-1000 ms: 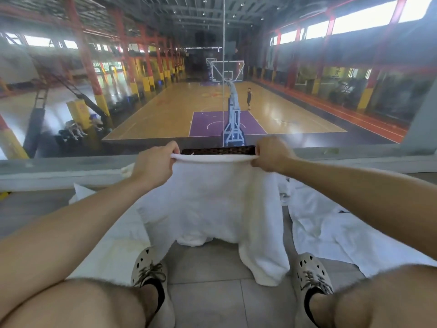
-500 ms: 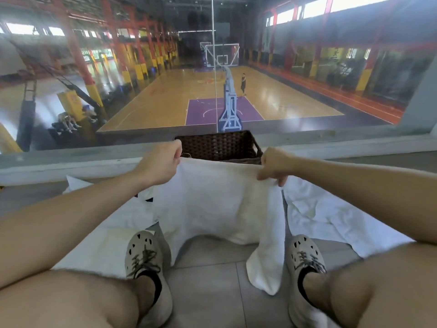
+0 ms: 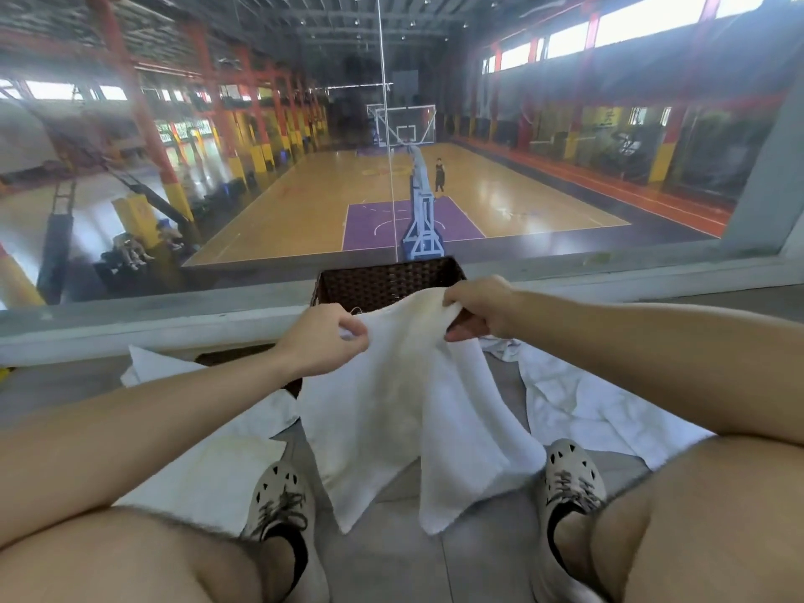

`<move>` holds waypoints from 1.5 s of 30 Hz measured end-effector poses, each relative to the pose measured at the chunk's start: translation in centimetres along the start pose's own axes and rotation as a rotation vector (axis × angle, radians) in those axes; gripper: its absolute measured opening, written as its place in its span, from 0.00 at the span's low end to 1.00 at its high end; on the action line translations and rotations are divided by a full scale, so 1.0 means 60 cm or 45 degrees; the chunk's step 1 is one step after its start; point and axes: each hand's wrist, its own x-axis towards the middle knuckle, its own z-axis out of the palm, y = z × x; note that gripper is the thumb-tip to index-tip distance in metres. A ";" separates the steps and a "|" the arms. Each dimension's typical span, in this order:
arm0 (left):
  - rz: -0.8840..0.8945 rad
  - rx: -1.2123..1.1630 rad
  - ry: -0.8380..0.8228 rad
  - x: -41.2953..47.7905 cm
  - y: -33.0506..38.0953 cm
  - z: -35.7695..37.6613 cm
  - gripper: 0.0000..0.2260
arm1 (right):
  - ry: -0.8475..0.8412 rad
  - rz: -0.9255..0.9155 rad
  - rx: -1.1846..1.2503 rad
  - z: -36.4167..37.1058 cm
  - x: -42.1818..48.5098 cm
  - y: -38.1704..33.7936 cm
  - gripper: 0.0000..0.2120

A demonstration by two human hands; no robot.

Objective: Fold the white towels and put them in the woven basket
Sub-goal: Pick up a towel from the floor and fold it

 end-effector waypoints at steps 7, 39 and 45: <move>0.011 -0.029 0.023 0.021 0.066 0.056 0.37 | -0.022 -0.060 0.277 0.021 -0.012 -0.027 0.08; 0.197 0.320 -0.115 0.022 -0.017 0.061 0.20 | -0.152 -0.978 -1.088 0.003 0.014 -0.016 0.05; -0.074 0.222 -0.322 0.011 -0.072 0.063 0.11 | -0.141 -0.921 -0.924 -0.052 0.013 -0.030 0.06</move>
